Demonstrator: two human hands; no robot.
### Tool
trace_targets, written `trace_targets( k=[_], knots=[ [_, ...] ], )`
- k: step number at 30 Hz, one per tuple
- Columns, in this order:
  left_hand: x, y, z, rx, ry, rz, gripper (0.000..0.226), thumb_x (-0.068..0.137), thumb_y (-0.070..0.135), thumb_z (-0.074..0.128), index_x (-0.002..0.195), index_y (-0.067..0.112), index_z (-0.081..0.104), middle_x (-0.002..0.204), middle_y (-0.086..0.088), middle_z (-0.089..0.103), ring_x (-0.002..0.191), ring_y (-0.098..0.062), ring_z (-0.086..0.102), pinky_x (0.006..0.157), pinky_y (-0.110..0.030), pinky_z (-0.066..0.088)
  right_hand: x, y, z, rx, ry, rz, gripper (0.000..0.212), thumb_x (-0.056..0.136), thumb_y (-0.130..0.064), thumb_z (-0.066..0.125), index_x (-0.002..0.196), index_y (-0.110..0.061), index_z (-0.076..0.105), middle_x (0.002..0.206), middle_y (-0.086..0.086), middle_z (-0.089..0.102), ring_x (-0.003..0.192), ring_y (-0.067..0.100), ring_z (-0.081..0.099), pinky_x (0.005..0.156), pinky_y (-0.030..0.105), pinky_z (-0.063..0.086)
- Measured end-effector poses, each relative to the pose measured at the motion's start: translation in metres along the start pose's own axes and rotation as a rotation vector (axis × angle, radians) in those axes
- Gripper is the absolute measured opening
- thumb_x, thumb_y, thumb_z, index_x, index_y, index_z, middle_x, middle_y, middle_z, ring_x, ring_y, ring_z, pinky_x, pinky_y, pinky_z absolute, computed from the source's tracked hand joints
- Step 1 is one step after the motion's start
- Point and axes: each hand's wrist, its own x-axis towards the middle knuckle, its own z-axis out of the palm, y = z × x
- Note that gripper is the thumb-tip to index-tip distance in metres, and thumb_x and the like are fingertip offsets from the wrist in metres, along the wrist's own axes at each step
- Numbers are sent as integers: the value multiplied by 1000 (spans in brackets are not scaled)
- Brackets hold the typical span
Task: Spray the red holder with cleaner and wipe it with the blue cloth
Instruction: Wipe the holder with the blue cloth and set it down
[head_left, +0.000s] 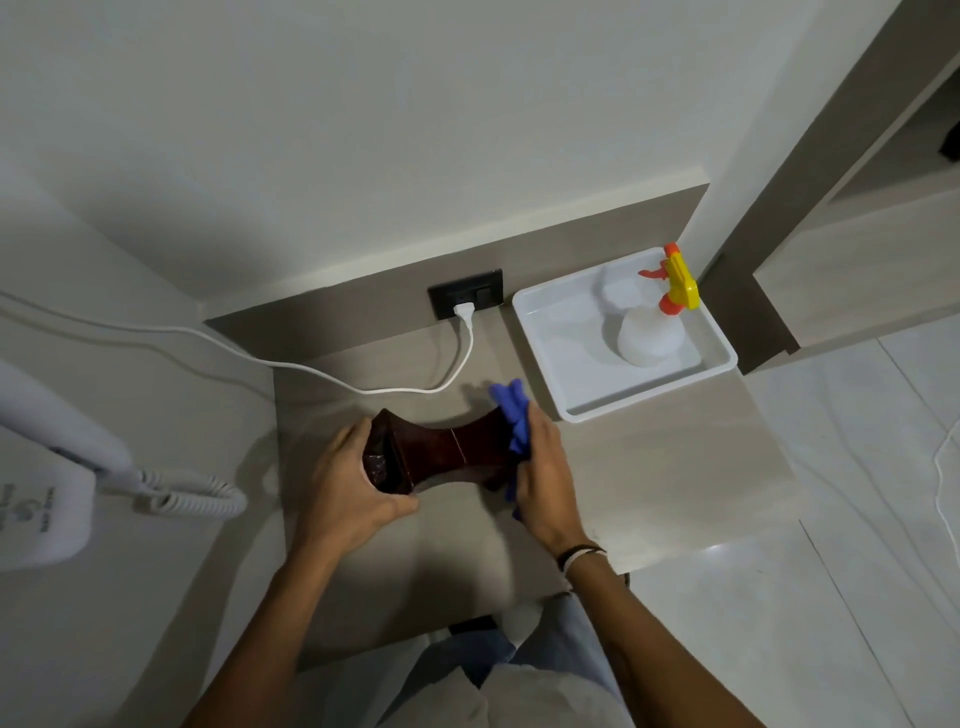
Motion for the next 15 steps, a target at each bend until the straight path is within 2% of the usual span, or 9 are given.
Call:
trace_targets(
  k=[1, 2, 4, 5, 7, 8, 10, 12, 15],
  knots=[
    [2, 0, -2, -55, -6, -25, 70, 43, 40, 86, 111, 35, 68, 102, 18, 67, 88, -4, 69, 70, -17, 52, 2, 3, -4, 132, 63, 82, 78, 96, 24, 44, 169, -2, 31, 166, 14, 45, 143, -3, 52, 124, 11, 37],
    [4, -1, -4, -107, -13, -55, 63, 44, 42, 86, 105, 36, 70, 98, 18, 72, 87, -1, 71, 66, -12, 51, 3, 3, -6, 253, 86, 167, 77, 95, 26, 42, 167, -1, 36, 161, 13, 51, 135, -3, 56, 123, 15, 42],
    [8, -2, -9, -171, -30, -108, 57, 47, 49, 86, 100, 35, 73, 94, 20, 78, 86, 4, 74, 62, -7, 48, 6, 2, -7, 489, 63, 345, 66, 99, 23, 39, 159, -3, 50, 149, 12, 64, 128, 17, 64, 123, 42, 50],
    [9, -1, -11, -181, -33, -130, 57, 48, 56, 87, 100, 34, 74, 95, 25, 79, 86, 5, 74, 61, -6, 48, 9, 1, -7, 603, 44, 424, 61, 102, 20, 38, 155, -4, 55, 141, 12, 69, 122, 24, 68, 117, 49, 55],
    [12, 2, -17, -197, -60, -148, 71, 56, 73, 85, 115, 36, 72, 103, 30, 78, 92, 9, 73, 69, -6, 48, 16, -1, -8, 753, 20, 562, 55, 105, 15, 35, 149, -5, 61, 127, 15, 75, 106, 30, 73, 101, 48, 61],
    [14, 2, -21, -209, -96, -144, 82, 62, 82, 80, 131, 42, 64, 114, 31, 77, 101, 10, 71, 81, -10, 49, 20, -2, -8, 790, 7, 607, 53, 105, 14, 35, 144, -5, 64, 120, 17, 75, 98, 30, 72, 92, 46, 62],
    [14, 2, -26, -230, -231, -145, 108, 67, 90, 72, 161, 59, 27, 144, 34, 56, 122, 12, 57, 102, -22, 43, 27, -6, -10, 809, -21, 653, 50, 102, 14, 33, 129, -6, 71, 107, 22, 72, 81, 29, 69, 76, 40, 59],
    [9, 1, -28, -193, -361, -112, 129, 62, 83, 84, 159, 70, 0, 156, 31, 43, 133, 14, 49, 112, -26, 42, 36, -7, -11, 766, -22, 670, 49, 101, 14, 32, 125, -3, 71, 95, 22, 69, 69, 25, 65, 65, 35, 57],
    [5, -6, -21, -35, -357, -39, 146, 55, 54, 102, 164, 63, 4, 166, 5, 43, 147, -16, 49, 121, -48, 45, 42, -9, -14, 613, -37, 627, 54, 103, 14, 32, 141, -3, 65, 80, 12, 70, 60, 16, 66, 56, 28, 58]
  ],
)
